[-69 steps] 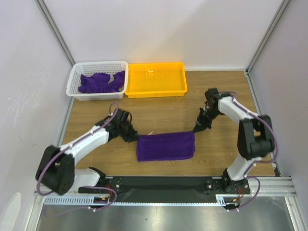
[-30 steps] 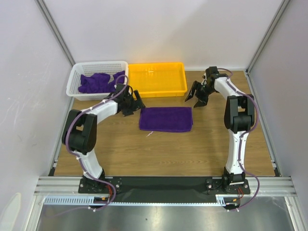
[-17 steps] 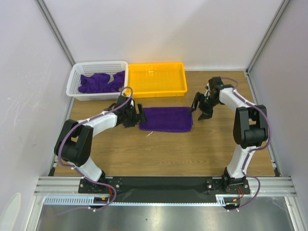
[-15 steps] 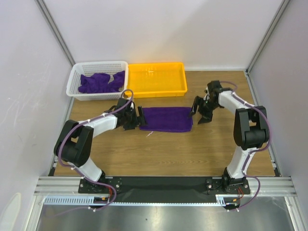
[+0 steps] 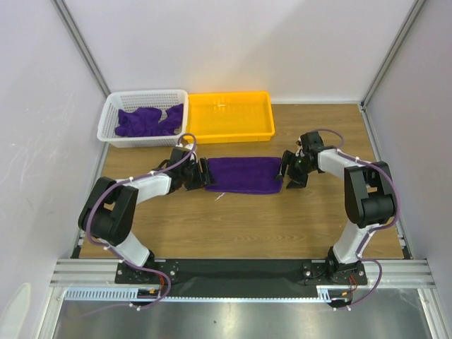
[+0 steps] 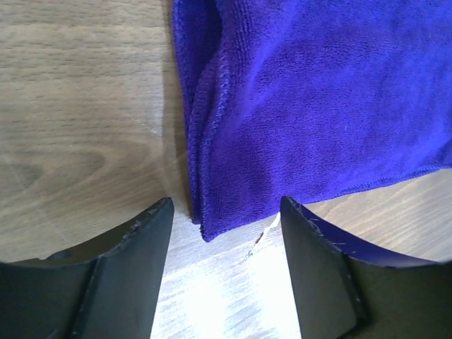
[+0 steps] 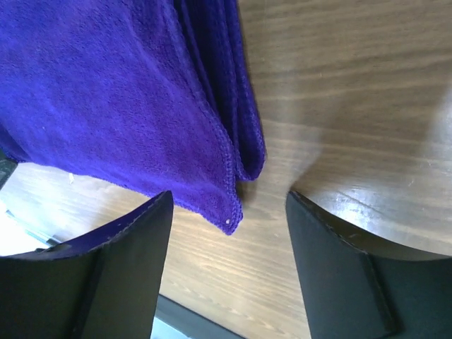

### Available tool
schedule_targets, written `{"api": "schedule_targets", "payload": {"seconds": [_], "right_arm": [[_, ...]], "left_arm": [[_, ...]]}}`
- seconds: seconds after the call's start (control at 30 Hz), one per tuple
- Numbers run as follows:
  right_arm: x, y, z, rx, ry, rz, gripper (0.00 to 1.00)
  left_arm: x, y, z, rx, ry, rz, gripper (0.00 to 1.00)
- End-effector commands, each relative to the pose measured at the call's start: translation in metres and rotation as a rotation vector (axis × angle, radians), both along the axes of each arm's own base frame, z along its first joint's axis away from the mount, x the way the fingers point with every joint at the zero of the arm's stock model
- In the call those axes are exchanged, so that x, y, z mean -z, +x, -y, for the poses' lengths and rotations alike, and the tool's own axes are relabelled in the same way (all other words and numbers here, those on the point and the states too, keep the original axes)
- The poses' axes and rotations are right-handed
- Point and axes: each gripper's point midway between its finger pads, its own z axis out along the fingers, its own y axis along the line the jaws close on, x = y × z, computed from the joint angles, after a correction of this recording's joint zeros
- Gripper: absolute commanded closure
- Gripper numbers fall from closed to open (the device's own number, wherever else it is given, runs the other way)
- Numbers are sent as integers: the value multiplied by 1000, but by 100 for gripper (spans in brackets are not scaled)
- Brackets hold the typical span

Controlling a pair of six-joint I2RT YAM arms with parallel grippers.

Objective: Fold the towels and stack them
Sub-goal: Fold the towel

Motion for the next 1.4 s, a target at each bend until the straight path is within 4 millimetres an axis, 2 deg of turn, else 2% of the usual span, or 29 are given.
{"api": "schedule_targets", "payload": {"seconds": [0.0, 0.23, 0.57, 0.67, 0.83, 1.03, 1.2, 1.23, 1.37], "right_arm": [[-2, 10, -4, 19, 13, 66, 30], [7, -10, -16, 7, 14, 21, 35], [12, -38, -10, 39, 4, -43, 39], [15, -39, -10, 44, 7, -41, 43], [18, -27, -15, 43, 23, -19, 47], [18, -18, -20, 40, 42, -7, 60], [17, -18, -20, 41, 41, -3, 62], [17, -19, -19, 41, 40, -5, 62], [19, -21, -18, 39, 30, -10, 62]], "left_arm": [[10, -8, 2, 38, -7, -15, 33], [11, -9, 6, 62, -27, -4, 38], [18, -11, 8, 60, -44, -23, 44], [20, -12, 8, 54, -45, -29, 46], [23, -13, 6, 48, -35, -35, 52], [23, -14, 3, 46, -17, -37, 57], [20, -16, -3, 33, 11, -34, 55], [24, -22, -7, 29, 29, -61, 53], [25, -29, -19, -11, 64, -75, 34]]}}
